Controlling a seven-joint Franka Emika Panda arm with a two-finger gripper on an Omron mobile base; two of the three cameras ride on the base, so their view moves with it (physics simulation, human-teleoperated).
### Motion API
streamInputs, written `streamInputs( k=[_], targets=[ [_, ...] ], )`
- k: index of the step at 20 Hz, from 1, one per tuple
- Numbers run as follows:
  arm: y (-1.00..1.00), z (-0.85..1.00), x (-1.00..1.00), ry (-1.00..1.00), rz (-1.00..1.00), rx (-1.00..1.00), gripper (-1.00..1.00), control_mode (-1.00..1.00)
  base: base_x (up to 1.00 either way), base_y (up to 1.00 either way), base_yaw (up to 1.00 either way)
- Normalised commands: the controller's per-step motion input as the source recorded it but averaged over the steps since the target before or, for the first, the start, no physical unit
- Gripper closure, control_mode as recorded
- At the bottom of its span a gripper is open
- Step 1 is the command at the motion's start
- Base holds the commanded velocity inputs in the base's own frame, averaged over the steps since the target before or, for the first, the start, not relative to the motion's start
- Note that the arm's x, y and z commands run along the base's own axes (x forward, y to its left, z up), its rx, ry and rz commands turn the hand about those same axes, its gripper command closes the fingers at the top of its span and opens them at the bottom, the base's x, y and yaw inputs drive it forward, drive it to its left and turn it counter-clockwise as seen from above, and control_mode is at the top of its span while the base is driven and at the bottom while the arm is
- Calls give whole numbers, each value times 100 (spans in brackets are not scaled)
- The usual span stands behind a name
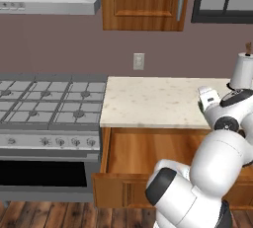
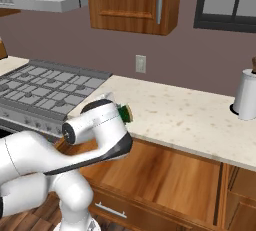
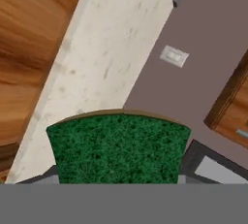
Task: Restock the sink supplies by placing the sponge and soap dispenser on the counter and next to the sink. Make sure the soap dispenser is upright.
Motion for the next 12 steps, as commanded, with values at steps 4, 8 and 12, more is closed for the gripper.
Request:
streamInputs(
  k=[4,8,12],
  targets=[
    [13,100,-6,-34,-3,57,100,-100,0,0,0],
    [11,100,-3,-32,0,55,100,-100,0,0,0],
    [13,99,-3,-30,0,53,100,-100,0,0,0]
  ],
)
